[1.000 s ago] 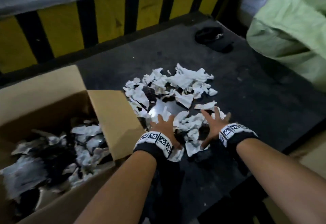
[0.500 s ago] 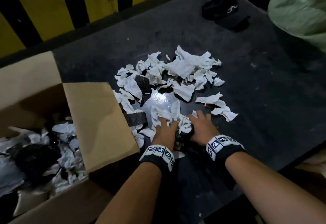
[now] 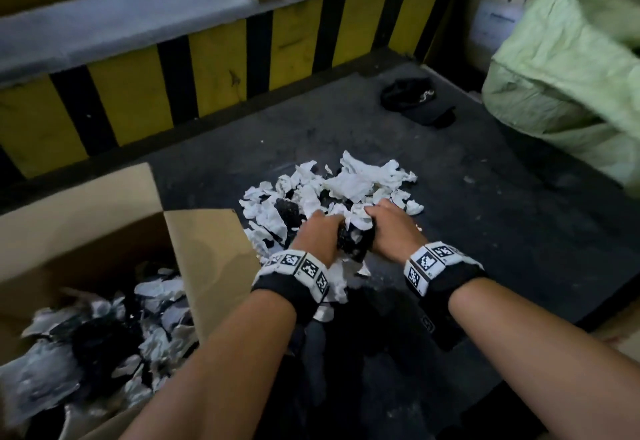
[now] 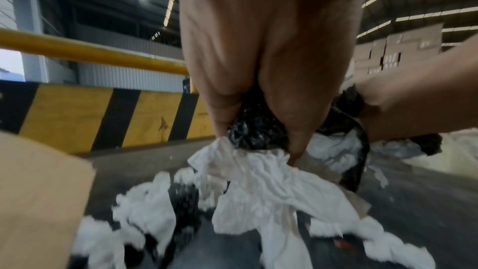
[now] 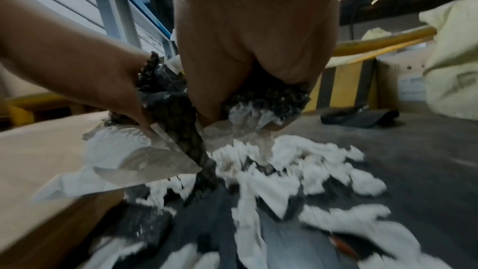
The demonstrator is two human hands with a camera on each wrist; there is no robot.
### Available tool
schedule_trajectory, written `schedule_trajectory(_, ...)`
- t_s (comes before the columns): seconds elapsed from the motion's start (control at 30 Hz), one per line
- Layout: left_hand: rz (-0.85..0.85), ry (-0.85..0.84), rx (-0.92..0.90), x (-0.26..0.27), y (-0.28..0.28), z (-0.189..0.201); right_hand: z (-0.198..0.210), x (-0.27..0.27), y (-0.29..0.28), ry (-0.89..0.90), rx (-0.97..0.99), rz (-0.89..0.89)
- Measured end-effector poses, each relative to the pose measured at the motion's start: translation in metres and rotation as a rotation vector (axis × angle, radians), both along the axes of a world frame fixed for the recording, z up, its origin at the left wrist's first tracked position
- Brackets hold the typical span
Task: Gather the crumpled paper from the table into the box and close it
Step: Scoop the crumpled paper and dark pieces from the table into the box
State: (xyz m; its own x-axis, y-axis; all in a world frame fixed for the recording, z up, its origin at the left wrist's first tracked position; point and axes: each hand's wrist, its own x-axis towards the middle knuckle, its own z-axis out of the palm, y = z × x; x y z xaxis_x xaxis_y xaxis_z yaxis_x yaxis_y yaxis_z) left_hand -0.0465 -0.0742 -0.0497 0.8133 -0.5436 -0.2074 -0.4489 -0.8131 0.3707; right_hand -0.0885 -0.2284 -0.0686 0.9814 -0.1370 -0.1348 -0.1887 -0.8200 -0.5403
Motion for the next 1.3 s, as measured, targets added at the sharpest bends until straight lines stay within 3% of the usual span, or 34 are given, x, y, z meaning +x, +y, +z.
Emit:
schedule_trajectory(0.23,0.071,-0.192,-0.004,0.019,0.102,0.091,0.087,0.031,0.092,-0.23,-0.083,0.162)
schedule_trajectory(0.47,0.254,-0.236,0.047,0.006,0.277,0.119,0.116,0.047,0.264,-0.31,-0.042,0.455)
schedule_trajectory(0.6,0.328,-0.181,0.125,-0.002,0.358,0.104,0.101,0.052,0.345,-0.198,-0.013,0.526)
schedule_trajectory(0.73,0.347,-0.086,0.111,-0.009,0.402,0.077,0.073,0.055,0.389,-0.054,-0.047,0.587)
schedule_trajectory(0.93,0.544,0.185,0.267,0.003,0.455,0.008,0.029,0.068,0.413,0.392,-0.354,0.537)
schedule_trajectory(1.1,0.45,0.354,0.277,0.03,0.47,-0.008,0.023,0.103,0.43,0.396,-0.269,0.611)
schedule_trajectory(1.2,0.313,0.394,0.369,0.027,0.471,-0.024,-0.006,0.107,0.439,0.529,-0.361,0.77)
schedule_trajectory(1.3,0.328,0.377,0.457,0.031,0.482,-0.046,-0.027,0.109,0.429,0.569,-0.494,0.706)
